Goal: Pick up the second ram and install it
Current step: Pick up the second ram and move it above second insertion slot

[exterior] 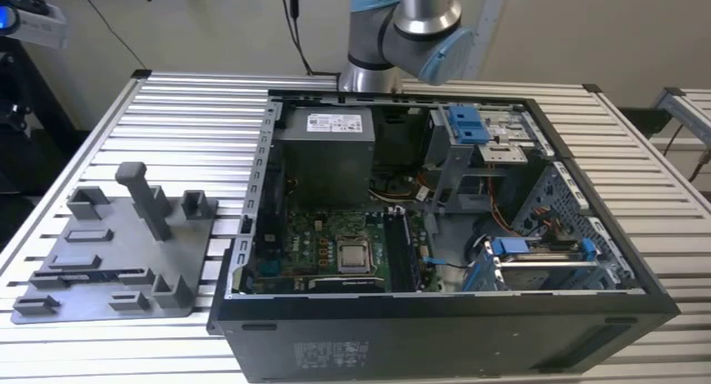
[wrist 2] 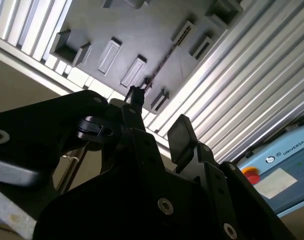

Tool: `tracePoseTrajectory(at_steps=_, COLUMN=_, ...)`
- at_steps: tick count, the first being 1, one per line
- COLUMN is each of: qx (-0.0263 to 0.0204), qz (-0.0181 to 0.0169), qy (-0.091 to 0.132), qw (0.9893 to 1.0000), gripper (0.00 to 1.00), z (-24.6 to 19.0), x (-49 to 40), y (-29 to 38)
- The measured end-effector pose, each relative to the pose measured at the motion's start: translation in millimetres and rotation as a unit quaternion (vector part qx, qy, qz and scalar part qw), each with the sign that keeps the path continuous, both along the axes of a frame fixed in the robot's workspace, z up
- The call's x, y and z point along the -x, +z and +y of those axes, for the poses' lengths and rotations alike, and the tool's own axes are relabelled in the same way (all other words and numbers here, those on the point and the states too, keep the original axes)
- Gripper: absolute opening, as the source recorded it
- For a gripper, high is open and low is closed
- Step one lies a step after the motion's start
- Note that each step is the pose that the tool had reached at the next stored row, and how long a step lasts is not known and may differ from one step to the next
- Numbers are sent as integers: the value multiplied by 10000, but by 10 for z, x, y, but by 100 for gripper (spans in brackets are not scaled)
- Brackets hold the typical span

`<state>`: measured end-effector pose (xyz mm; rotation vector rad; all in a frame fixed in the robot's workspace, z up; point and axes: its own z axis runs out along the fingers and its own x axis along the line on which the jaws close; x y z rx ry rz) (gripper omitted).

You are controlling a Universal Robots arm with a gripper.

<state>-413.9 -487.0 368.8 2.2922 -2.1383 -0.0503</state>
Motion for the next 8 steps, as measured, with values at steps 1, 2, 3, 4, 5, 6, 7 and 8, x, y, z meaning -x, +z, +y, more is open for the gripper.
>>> tracePoseTrajectory(at_steps=1, qx=0, qz=0, qy=0, qw=10000, gripper=48, z=0, x=0, y=-12)
tracePoseTrajectory(at_steps=2, qx=0, qz=-1, qy=0, qw=10000, gripper=48, z=0, x=0, y=-21)
tracePoseTrajectory(at_steps=3, qx=0, qz=-3, qy=0, qw=10000, gripper=48, z=0, x=0, y=-31)
tracePoseTrajectory(at_steps=4, qx=1, qz=-3, qy=0, qw=10000, gripper=48, z=0, x=0, y=-41)
tracePoseTrajectory(at_steps=5, qx=0, qz=-4, qy=0, qw=10000, gripper=48, z=0, x=0, y=-52)
tracePoseTrajectory(at_steps=6, qx=0, qz=-4, qy=0, qw=10000, gripper=48, z=0, x=0, y=-65)
tracePoseTrajectory(at_steps=7, qx=0, qz=-4, qy=0, qw=10000, gripper=48, z=0, x=0, y=-78)
tracePoseTrajectory(at_steps=8, qx=1, qz=-4, qy=0, qw=10000, gripper=48, z=0, x=0, y=-91)
